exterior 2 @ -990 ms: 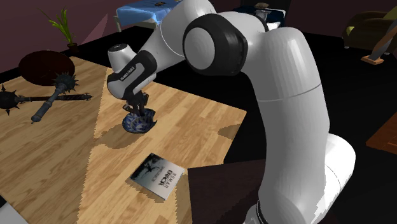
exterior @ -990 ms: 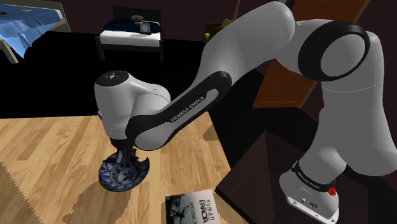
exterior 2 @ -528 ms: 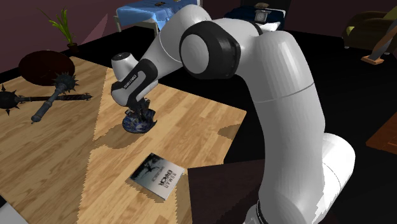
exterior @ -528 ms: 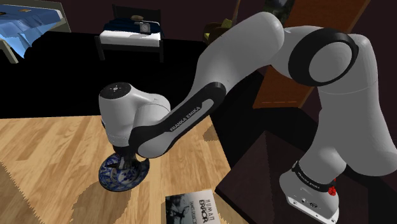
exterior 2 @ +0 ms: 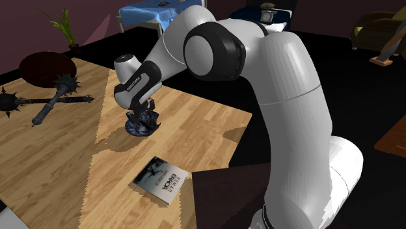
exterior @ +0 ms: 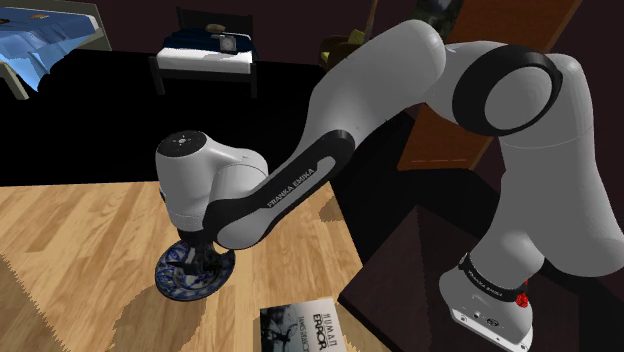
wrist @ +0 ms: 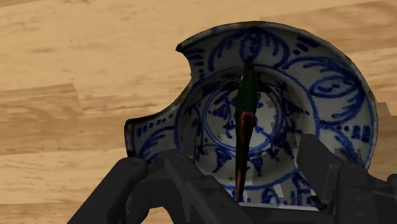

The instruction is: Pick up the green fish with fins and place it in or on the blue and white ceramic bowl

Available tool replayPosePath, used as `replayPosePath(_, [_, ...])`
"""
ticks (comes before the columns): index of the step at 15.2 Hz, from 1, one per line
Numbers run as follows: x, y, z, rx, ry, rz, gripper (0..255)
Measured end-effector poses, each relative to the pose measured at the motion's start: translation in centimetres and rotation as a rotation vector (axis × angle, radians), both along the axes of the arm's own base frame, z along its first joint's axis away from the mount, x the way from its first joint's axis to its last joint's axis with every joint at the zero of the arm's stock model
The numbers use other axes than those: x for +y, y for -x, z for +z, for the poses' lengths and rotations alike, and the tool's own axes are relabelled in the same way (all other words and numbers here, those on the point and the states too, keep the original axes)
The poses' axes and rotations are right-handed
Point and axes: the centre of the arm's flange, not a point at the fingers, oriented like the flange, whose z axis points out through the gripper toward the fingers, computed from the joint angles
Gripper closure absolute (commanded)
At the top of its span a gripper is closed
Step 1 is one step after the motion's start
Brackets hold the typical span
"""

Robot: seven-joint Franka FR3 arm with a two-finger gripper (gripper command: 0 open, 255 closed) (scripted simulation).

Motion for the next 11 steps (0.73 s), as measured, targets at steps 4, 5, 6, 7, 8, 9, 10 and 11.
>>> replayPosePath(4, [0.0, 0.0, 0.0, 0.0, 0.0, 0.0, 0])
replayPosePath(5, [0.0, 0.0, 0.6, 0.0, 0.0, 0.0, 0])
replayPosePath(6, [0.1, 0.1, 1.7, 0.0, 0.0, 0.0, 0])
replayPosePath(7, [-0.1, 0.4, 2.9, 0.0, 0.0, 0.0, 0])
replayPosePath(8, [-0.2, 0.4, 3.8, -0.001, -0.001, 0.0, 0])
replayPosePath(9, [-0.2, 0.5, 4.3, -0.001, -0.001, 0.0, 0])
replayPosePath(10, [-0.1, 0.5, 4.6, -0.001, -0.001, 0.0, 0])
replayPosePath(11, [0.0, 0.5, 4.8, 0.0, 0.0, 0.0, 0])
